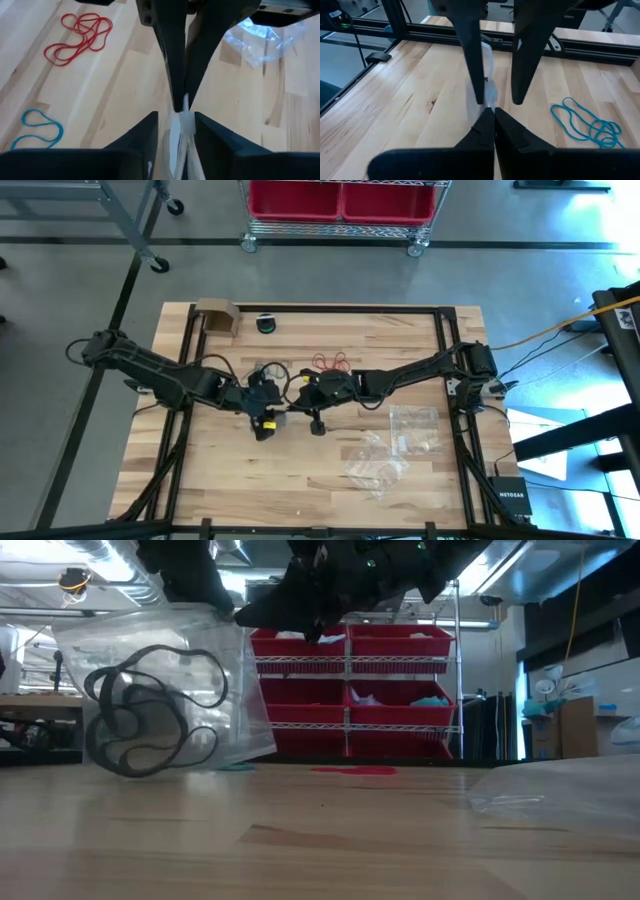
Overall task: Sort rubber bands
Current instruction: Close the transparent zip bag, then open the transparent zip bag
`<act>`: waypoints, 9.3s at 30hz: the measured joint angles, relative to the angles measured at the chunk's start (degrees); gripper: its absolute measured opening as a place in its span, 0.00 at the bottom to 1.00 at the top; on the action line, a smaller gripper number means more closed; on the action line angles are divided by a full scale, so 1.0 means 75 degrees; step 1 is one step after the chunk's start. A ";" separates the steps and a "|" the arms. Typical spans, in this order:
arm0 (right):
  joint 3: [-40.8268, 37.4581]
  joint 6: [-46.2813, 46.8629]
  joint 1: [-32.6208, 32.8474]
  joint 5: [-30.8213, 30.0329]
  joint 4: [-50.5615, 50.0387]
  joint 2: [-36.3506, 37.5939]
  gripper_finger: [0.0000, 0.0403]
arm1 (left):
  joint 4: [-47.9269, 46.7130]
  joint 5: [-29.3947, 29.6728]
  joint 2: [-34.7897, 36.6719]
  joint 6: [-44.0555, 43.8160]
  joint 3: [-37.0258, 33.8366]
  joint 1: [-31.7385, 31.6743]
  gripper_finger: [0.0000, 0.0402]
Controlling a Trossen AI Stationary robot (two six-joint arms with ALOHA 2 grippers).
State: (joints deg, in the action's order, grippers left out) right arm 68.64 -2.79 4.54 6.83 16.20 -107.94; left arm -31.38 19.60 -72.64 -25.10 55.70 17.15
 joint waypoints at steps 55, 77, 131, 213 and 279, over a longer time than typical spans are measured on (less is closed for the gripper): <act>-0.0006 0.0933 -0.0006 0.0038 0.0956 -0.0402 0.09 | -0.0367 -0.0018 0.0006 -0.0122 -0.0012 0.0216 0.05; -0.0023 -0.0335 0.0504 -0.2517 0.1414 -0.0539 0.00 | -0.0688 0.0123 0.0020 -0.0632 0.0015 0.0256 0.05; 0.0009 -0.0046 0.0269 0.0025 0.1840 -0.0863 0.01 | -0.0694 -0.0023 0.0015 -0.0194 -0.0003 0.0457 0.05; 0.0020 -0.0782 0.0737 -0.4620 0.1381 -0.0699 0.00 | -0.1781 0.0229 0.0016 -0.1257 0.0006 0.0817 0.05; 0.0561 0.1330 -0.0116 -0.0970 -0.4410 -0.0114 0.39 | -0.0473 0.1496 0.0542 -0.3508 -0.2305 0.1063 0.44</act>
State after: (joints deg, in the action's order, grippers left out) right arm 72.85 7.19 3.67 -0.45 -16.87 -108.79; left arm -34.92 30.81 -68.57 -51.42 38.41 25.12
